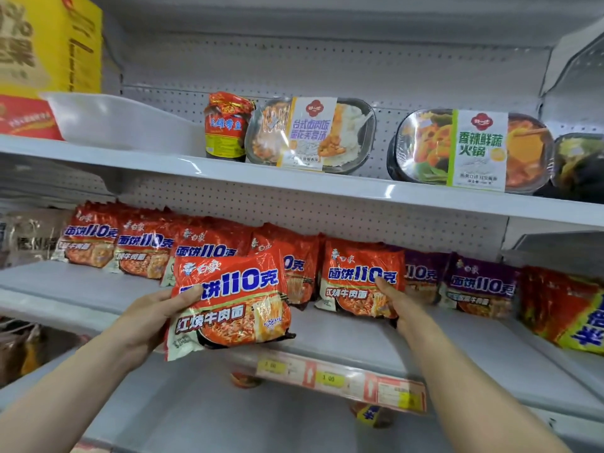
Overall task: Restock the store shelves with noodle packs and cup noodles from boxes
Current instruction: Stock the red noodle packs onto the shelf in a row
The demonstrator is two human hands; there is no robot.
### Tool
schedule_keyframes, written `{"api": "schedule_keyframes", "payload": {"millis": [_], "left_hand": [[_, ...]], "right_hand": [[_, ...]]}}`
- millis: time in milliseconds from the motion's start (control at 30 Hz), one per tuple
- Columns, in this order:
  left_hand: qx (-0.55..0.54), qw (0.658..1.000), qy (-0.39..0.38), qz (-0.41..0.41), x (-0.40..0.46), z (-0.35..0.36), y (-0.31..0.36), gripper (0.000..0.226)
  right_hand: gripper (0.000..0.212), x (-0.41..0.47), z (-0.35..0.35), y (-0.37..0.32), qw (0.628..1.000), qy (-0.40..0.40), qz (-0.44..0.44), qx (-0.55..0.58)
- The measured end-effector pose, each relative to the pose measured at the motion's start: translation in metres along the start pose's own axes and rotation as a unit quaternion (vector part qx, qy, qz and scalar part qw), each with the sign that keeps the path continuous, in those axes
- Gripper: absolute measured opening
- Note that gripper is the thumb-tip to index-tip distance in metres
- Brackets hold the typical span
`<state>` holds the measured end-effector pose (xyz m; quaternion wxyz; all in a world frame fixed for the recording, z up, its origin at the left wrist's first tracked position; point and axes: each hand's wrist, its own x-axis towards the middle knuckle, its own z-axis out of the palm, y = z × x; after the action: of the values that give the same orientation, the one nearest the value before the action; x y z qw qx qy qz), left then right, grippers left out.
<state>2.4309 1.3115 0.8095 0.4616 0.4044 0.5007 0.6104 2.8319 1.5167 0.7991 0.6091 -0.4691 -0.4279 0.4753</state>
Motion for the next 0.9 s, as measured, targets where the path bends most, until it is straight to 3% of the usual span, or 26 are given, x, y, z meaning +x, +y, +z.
{"api": "schedule_keyframes", "payload": {"millis": [133,267,333,467,533,633,800,900], "left_hand": [[-0.004,1.0,0.007,0.005,0.003,-0.001,0.003,0.05],[-0.003,1.0,0.008,0.007,0.006,0.002,0.002,0.055],[0.003,1.0,0.003,0.011,0.008,0.004,0.001,0.066],[0.017,0.999,-0.02,0.022,0.01,0.009,-0.001,0.108],[0.016,0.999,-0.028,0.025,0.011,0.012,-0.004,0.113],[0.017,0.999,-0.031,0.026,0.011,0.018,-0.006,0.104],[0.021,0.999,-0.029,0.028,0.012,0.036,-0.01,0.059],[0.016,0.999,-0.033,0.019,0.011,0.049,-0.009,0.049]], "right_hand": [[0.033,0.001,0.017,-0.007,0.999,0.014,-0.034,-0.01],[0.023,0.013,0.02,-0.001,0.996,0.034,-0.067,-0.04],[0.026,0.017,0.021,0.002,0.993,0.048,-0.082,-0.066],[0.022,0.016,0.021,0.009,0.985,0.071,-0.097,-0.127],[0.019,0.012,0.022,0.01,0.979,0.087,-0.109,-0.15],[0.028,0.011,0.023,0.008,0.969,0.1,-0.116,-0.194],[0.07,0.009,0.022,0.002,0.954,0.13,-0.08,-0.259],[0.08,-0.005,0.023,-0.011,0.919,0.199,-0.129,-0.316]]}}
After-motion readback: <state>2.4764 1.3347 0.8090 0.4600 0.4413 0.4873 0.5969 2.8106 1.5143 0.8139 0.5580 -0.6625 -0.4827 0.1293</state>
